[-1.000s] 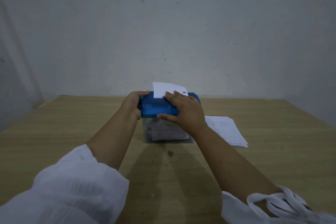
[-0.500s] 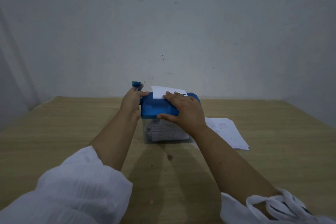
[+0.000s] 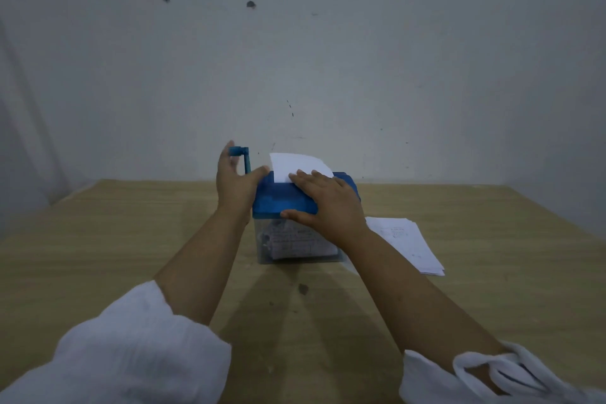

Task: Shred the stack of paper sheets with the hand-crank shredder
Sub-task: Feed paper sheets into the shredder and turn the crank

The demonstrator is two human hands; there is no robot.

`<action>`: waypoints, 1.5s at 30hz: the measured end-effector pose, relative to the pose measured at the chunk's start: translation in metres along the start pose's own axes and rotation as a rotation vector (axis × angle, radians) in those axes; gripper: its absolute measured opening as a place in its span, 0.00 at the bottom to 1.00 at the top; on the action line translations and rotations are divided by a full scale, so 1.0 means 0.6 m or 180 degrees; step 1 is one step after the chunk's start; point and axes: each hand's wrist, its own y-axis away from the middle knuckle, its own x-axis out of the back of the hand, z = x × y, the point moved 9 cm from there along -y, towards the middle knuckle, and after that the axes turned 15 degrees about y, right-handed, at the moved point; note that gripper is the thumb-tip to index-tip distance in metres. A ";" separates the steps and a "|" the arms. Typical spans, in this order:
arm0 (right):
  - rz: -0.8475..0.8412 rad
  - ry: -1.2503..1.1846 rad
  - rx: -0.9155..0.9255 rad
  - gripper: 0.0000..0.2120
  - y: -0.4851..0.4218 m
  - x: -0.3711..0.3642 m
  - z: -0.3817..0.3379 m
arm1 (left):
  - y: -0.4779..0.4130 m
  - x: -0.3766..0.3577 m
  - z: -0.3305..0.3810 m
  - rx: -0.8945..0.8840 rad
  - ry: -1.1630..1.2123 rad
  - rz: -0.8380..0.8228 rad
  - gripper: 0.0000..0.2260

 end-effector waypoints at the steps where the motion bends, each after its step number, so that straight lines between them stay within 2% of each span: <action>1: -0.0066 0.0042 0.0026 0.34 -0.001 -0.001 0.000 | 0.001 0.008 0.018 -0.0215 -0.0246 0.0125 0.31; 3: -0.0097 0.0088 0.0073 0.33 -0.004 0.002 -0.004 | 0.002 0.008 0.068 -0.0877 -0.1039 0.0123 0.25; 5: 0.0032 0.0062 0.0167 0.32 -0.008 0.009 -0.014 | -0.002 -0.017 0.102 -0.1472 -0.2243 -0.0259 0.16; 6: 0.0093 0.0013 0.0203 0.31 -0.010 0.012 -0.021 | -0.005 -0.033 0.107 -0.1640 -0.2972 -0.0473 0.16; 8: 0.0108 -0.0112 0.0177 0.31 -0.013 0.012 -0.031 | -0.015 -0.055 0.103 -0.1734 -0.4367 -0.0738 0.20; 10: 0.0194 -0.0228 0.0038 0.29 -0.016 0.013 -0.031 | -0.019 -0.064 0.101 -0.1693 -0.5047 -0.0854 0.20; 14: 0.0233 -0.0370 -0.0093 0.28 -0.020 0.012 -0.024 | -0.021 -0.054 0.091 -0.1241 -0.4708 -0.1005 0.19; 21: 0.0170 -0.0395 -0.0087 0.28 -0.024 0.010 -0.022 | 0.048 -0.028 0.095 -0.1504 -0.4225 -0.1111 0.17; 24: 0.0198 -0.0344 -0.0084 0.28 -0.025 0.012 -0.024 | 0.080 -0.006 0.073 -0.1407 -0.4007 -0.1183 0.17; 29: 0.0366 -0.0223 -0.0066 0.28 -0.024 0.015 -0.027 | 0.125 0.030 0.002 -0.0981 -0.4378 -0.1549 0.10; 31: 0.0432 -0.0115 -0.0035 0.29 -0.023 0.015 -0.029 | 0.119 0.030 -0.009 -0.0835 -0.4708 -0.1557 0.10; 34: 0.0709 0.0018 0.0006 0.36 -0.022 0.021 -0.038 | 0.096 0.025 -0.022 -0.0602 -0.5047 -0.1530 0.12; 38: 0.1016 0.0080 -0.0019 0.36 -0.020 0.023 -0.041 | 0.075 0.042 -0.065 -0.0144 -0.4893 -0.1582 0.12; 45: 0.1332 0.0239 -0.0006 0.33 -0.022 0.021 -0.039 | 0.030 0.035 -0.096 -0.0081 -0.4716 -0.1487 0.12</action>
